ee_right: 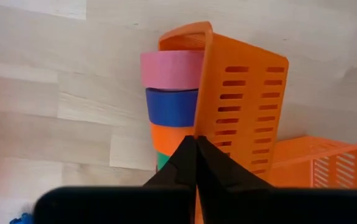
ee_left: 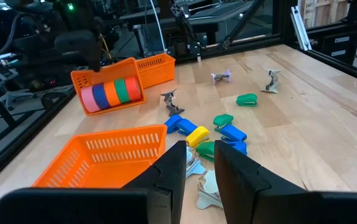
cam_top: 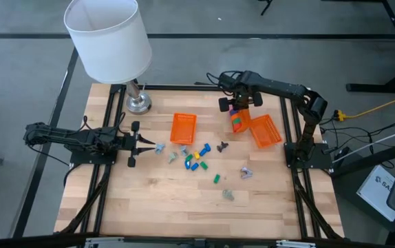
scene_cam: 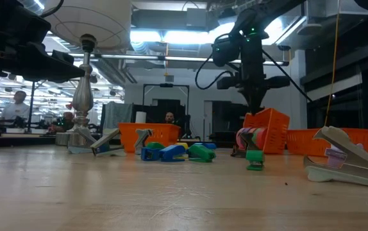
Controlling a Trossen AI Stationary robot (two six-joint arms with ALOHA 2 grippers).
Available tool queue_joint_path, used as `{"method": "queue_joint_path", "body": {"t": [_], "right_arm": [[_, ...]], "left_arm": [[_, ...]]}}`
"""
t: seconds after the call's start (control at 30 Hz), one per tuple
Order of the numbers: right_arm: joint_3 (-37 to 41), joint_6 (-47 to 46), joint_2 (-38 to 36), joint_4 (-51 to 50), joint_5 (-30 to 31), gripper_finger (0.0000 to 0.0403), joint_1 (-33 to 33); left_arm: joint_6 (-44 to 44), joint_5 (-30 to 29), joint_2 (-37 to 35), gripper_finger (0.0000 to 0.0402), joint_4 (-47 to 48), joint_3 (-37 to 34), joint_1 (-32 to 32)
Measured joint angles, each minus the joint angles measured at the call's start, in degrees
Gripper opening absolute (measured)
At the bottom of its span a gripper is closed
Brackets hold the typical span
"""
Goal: Pick and place Stapler, Stapler remover, tape
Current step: Move the middle orange bin to the top center of the table
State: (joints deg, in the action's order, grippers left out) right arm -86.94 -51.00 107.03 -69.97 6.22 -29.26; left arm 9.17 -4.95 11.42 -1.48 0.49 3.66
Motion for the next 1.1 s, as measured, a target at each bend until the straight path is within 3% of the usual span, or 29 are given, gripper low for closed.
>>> {"method": "queue_joint_path", "body": {"t": [0.67, 1.1], "right_arm": [[-1.32, 0.5, 0.16, -1.17, 0.0, 0.0122, 0.0], [0.16, -2.28, 0.16, -5.75, 1.76, 0.011, 0.0]], "left_arm": [[0.0, 0.0, 0.0, 0.0078, 0.0, -0.02, 0.0], [0.0, 0.0, -0.01, 0.0079, 0.0, 0.0, 0.0]]}}
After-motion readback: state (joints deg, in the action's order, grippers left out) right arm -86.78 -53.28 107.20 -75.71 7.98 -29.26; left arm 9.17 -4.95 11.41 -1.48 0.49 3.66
